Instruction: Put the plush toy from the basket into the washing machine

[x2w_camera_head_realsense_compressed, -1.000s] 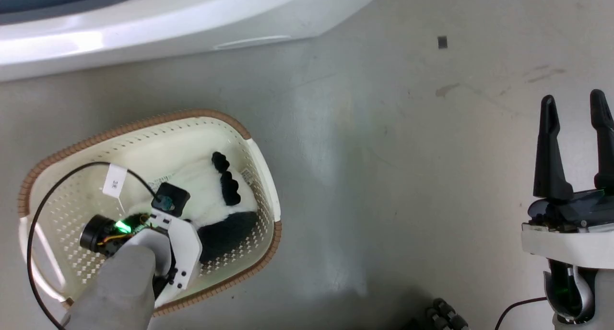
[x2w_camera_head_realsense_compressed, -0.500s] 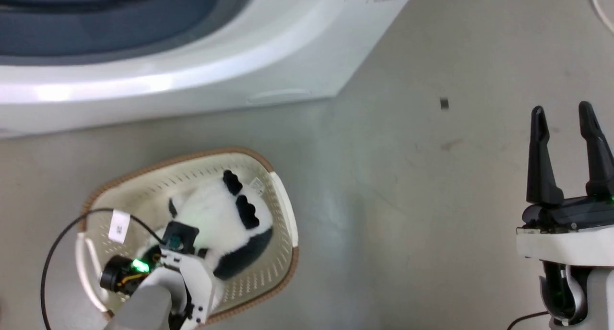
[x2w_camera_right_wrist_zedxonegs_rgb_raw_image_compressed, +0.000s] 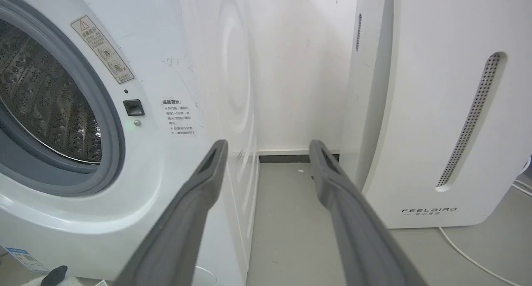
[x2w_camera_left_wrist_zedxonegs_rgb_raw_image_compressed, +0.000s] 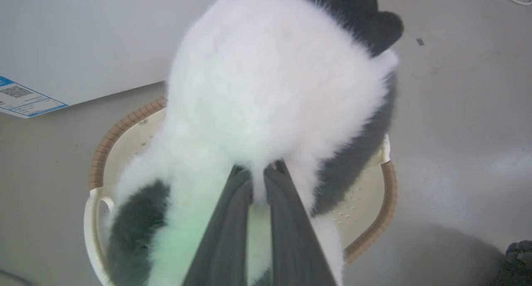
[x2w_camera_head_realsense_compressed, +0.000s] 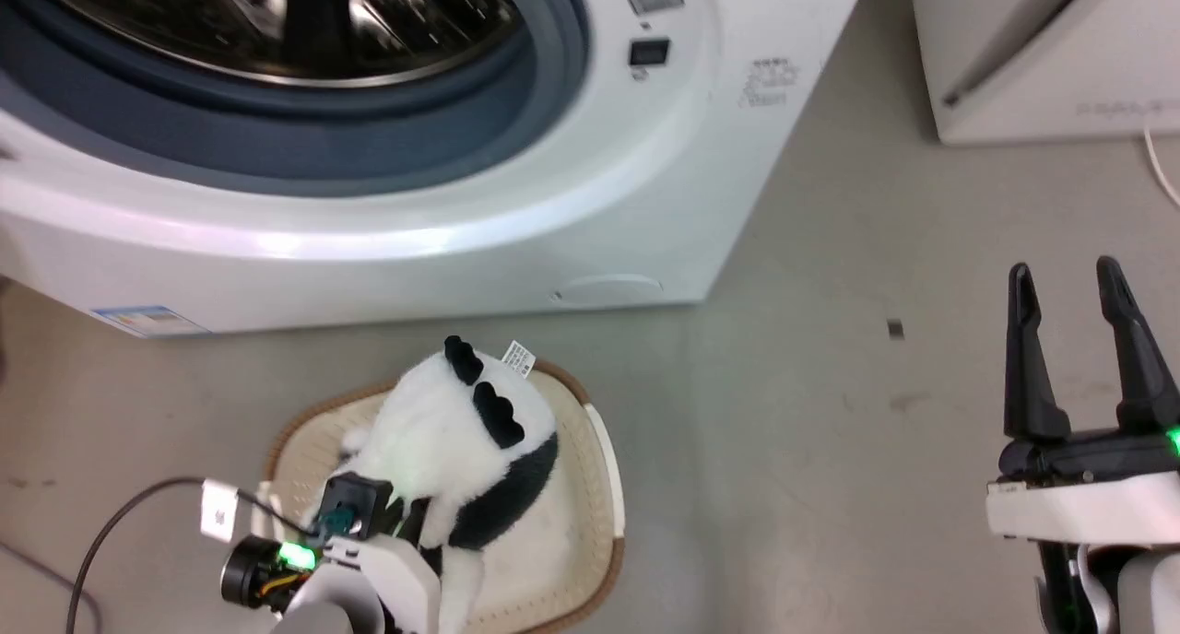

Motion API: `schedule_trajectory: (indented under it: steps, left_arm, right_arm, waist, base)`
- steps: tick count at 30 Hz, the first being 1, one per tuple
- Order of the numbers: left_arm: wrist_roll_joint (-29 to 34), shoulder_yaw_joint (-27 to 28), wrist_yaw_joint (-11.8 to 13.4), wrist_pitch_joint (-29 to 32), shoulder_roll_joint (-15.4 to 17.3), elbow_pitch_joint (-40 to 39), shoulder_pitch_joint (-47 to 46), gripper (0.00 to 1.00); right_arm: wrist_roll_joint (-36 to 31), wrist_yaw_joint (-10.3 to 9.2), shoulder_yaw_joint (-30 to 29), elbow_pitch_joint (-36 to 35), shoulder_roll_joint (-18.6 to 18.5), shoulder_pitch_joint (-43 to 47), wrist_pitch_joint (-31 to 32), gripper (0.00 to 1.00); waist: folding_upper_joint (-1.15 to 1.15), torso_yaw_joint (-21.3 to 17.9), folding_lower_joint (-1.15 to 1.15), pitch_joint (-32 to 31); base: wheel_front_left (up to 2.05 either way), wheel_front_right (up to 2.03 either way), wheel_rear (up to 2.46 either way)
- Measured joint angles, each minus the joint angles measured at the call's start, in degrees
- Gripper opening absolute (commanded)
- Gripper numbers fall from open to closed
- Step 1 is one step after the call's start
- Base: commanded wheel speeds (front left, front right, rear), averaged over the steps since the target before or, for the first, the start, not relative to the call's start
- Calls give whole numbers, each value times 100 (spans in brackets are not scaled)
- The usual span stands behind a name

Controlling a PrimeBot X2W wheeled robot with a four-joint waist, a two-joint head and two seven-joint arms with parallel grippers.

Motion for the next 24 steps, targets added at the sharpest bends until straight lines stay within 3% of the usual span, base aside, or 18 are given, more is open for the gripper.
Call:
schedule_trajectory:
  steps: [13,24]
  left_arm:
    - [548,1143,194,1,-114,-2186,1339,0]
    - [1003,1774,-193,0,-226,-4050,1853,0]
  right_arm:
    - [-33,0,-11,76,0,424,0,100]
    - [-29,0,40,52,0,519,0,100]
  waist:
    - [0,396,-1,-946]
    - [0,478,-1,-1110]
  base:
    - [0,0,0]
    - [0,0,0]
